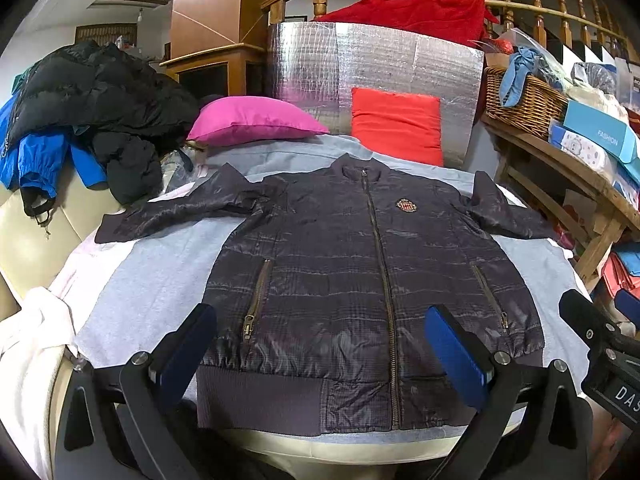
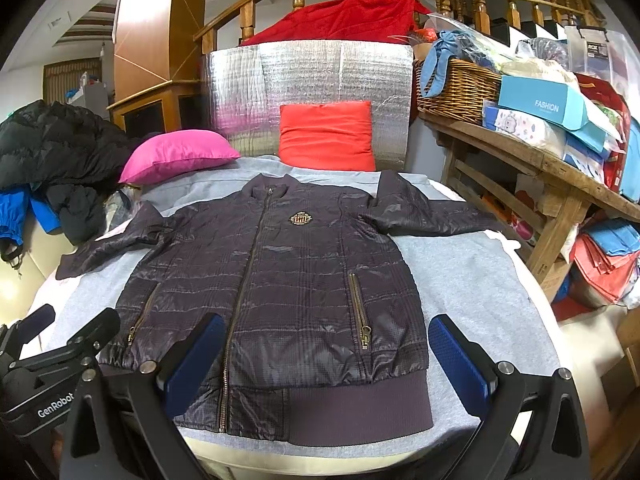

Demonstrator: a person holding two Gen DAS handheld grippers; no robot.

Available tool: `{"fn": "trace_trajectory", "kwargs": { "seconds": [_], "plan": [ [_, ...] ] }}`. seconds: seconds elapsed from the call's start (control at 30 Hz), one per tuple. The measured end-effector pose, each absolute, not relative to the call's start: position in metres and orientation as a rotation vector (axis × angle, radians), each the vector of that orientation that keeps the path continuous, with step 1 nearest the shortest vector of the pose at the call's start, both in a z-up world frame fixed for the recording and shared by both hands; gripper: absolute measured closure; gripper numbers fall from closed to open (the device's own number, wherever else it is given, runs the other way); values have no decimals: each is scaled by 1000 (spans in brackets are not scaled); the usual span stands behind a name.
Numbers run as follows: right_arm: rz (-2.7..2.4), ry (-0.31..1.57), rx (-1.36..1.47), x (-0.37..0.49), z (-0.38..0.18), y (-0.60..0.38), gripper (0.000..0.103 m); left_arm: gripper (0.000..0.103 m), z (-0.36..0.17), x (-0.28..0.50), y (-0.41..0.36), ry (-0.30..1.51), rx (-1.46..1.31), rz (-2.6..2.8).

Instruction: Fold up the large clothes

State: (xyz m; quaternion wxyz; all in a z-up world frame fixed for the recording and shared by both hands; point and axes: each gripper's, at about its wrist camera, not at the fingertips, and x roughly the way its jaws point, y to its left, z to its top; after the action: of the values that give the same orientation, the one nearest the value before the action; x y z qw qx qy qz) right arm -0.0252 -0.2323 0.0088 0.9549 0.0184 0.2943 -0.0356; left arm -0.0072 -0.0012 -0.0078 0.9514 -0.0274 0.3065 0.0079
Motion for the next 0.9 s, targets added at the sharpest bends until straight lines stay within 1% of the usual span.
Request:
{"fn": "trace_trajectory", "kwargs": {
  "seconds": [0.9],
  "plan": [
    [-68, 608, 27, -24, 5, -227, 0, 0, -8, -7, 1, 627, -52, 18]
  ]
}}
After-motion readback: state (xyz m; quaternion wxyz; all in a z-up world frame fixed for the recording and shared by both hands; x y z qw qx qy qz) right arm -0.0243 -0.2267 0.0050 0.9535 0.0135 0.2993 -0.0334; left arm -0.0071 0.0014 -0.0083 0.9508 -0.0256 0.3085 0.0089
